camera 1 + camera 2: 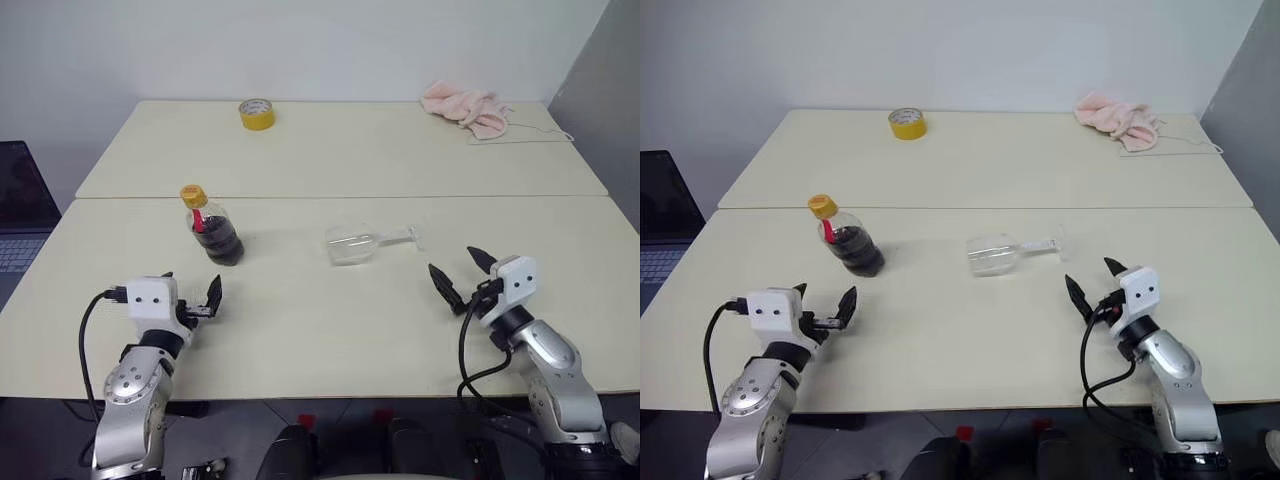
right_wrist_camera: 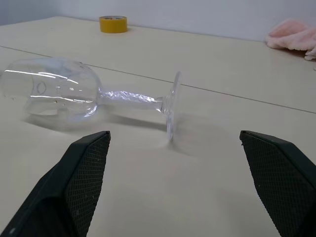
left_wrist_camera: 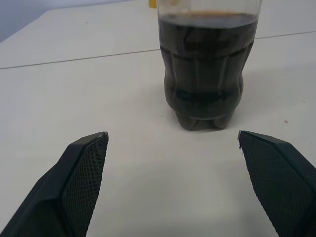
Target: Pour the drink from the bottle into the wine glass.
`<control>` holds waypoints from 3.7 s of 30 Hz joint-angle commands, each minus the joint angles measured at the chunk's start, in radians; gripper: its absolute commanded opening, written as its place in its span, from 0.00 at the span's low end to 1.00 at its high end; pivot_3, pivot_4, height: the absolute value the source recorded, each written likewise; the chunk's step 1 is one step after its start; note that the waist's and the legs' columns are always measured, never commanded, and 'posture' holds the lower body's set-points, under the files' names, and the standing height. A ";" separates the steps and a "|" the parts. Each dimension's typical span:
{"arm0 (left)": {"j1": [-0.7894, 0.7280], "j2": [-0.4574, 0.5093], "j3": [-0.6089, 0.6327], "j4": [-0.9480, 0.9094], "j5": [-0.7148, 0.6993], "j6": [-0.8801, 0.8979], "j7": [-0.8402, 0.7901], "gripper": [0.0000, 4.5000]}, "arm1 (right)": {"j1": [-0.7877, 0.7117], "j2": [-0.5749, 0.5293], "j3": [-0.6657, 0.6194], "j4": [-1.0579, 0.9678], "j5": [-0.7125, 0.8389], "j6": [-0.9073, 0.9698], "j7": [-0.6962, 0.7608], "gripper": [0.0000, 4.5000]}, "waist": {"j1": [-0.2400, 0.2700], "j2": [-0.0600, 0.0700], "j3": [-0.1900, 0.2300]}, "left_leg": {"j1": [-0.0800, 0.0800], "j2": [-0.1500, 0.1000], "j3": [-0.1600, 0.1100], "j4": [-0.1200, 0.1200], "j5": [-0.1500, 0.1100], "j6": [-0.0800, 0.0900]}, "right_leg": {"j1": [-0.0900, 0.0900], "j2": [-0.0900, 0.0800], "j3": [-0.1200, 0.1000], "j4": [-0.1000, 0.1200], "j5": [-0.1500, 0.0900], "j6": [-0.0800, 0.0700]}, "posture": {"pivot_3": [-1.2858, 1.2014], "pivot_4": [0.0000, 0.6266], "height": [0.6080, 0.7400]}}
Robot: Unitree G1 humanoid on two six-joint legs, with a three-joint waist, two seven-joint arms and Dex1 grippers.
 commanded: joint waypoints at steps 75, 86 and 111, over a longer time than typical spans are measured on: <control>-0.375 0.097 -0.080 0.319 0.016 -0.010 -0.131 0.99 | -0.157 -0.169 0.156 -0.281 0.175 0.295 0.232 1.00 | 0.000 -0.001 0.000 | -0.001 0.000 -0.002 0.001 0.000 0.000 | 0.000 0.000 -0.002 0.000 0.000 0.000 | 0.52 0.24 1.00; -0.447 0.081 -0.089 0.432 0.023 -0.072 -0.142 0.99 | -0.171 -0.160 0.166 -0.278 0.169 0.293 0.220 1.00 | 0.000 -0.001 0.000 | -0.001 0.000 -0.002 0.001 0.000 0.000 | -0.001 0.000 -0.002 0.000 0.000 0.000 | 0.52 0.24 1.00; -0.402 0.084 -0.179 0.084 0.030 0.139 -0.147 0.46 | -0.388 -0.158 0.116 -0.347 0.283 0.544 0.143 1.00 | -0.002 -0.001 0.001 | -0.004 0.000 -0.002 0.002 0.000 0.000 | -0.002 0.000 -0.002 0.000 0.000 0.000 | 0.52 0.24 1.00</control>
